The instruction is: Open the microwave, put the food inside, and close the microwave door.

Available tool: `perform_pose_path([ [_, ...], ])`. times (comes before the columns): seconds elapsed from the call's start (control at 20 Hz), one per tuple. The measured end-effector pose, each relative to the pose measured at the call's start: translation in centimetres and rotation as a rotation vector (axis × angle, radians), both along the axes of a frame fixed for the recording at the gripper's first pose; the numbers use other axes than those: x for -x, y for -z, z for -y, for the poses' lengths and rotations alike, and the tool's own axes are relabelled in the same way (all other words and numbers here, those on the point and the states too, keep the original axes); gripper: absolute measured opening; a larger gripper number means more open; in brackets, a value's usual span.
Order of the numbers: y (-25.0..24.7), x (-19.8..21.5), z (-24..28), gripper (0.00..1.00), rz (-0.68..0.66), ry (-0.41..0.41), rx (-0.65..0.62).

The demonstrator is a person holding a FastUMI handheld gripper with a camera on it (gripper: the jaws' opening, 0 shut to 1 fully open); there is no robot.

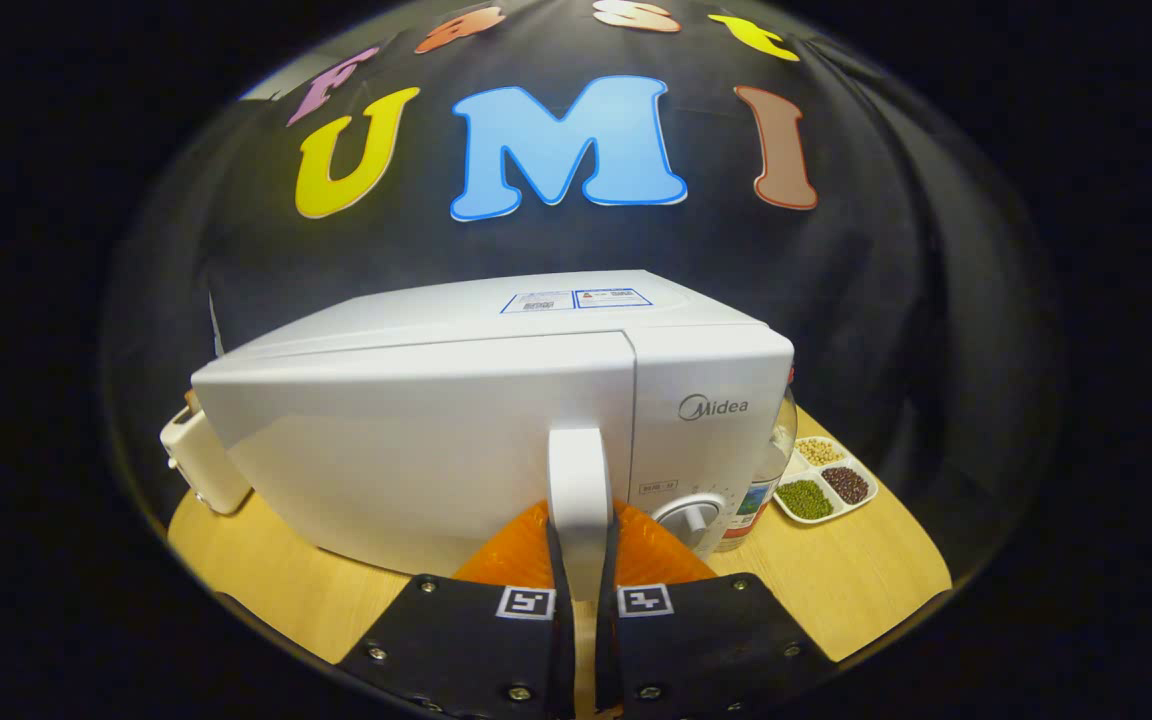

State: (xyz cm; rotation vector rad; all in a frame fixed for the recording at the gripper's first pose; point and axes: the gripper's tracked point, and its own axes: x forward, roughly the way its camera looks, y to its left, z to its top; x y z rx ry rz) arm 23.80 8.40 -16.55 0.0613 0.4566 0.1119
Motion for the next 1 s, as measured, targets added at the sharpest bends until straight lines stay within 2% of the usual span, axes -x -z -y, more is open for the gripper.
perform_pose_path([
  [0.05,-0.1,0.0,0.0,0.08,0.001,-0.008,-0.002],
  [0.1,0.0,0.0,-0.1,0.03,-0.004,-0.017,0.002],
  [0.3,0.1,0.3,-0.1,0.03,-0.015,-0.014,0.019],
  [0.45,-0.2,2.4,-0.2,0.03,-0.009,-0.024,0.027],
  [0.6,-0.1,4.6,-0.5,0.03,-0.059,-0.019,0.004],
  [1.0,-0.5,10.9,-2.3,0.03,-0.099,-0.07,0.013],
])
